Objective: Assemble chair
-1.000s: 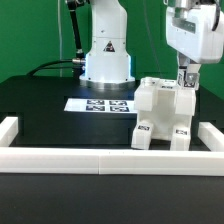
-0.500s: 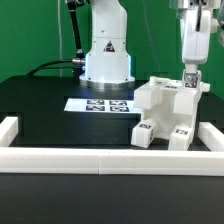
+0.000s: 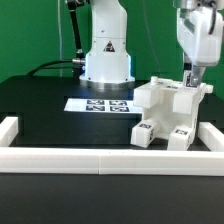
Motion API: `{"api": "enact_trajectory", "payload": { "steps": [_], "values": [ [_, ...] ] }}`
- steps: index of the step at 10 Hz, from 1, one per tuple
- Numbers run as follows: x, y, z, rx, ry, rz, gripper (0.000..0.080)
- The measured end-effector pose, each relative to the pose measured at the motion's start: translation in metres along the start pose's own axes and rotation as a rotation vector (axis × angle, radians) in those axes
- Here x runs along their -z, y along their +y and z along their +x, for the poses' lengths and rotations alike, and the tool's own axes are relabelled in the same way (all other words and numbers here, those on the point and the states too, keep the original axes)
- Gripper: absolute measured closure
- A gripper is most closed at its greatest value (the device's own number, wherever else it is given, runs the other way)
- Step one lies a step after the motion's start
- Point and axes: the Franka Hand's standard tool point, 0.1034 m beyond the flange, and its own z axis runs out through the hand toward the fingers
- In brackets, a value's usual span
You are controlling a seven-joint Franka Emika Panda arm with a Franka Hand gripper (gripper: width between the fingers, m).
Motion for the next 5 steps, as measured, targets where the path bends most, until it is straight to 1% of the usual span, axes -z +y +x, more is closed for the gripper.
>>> {"api": "enact_trajectory", "payload": {
  "steps": [5],
  "values": [
    [-0.0007, 0.0006, 0.0007, 0.388, 0.013, -0.005, 0.0151]
  ]
}}
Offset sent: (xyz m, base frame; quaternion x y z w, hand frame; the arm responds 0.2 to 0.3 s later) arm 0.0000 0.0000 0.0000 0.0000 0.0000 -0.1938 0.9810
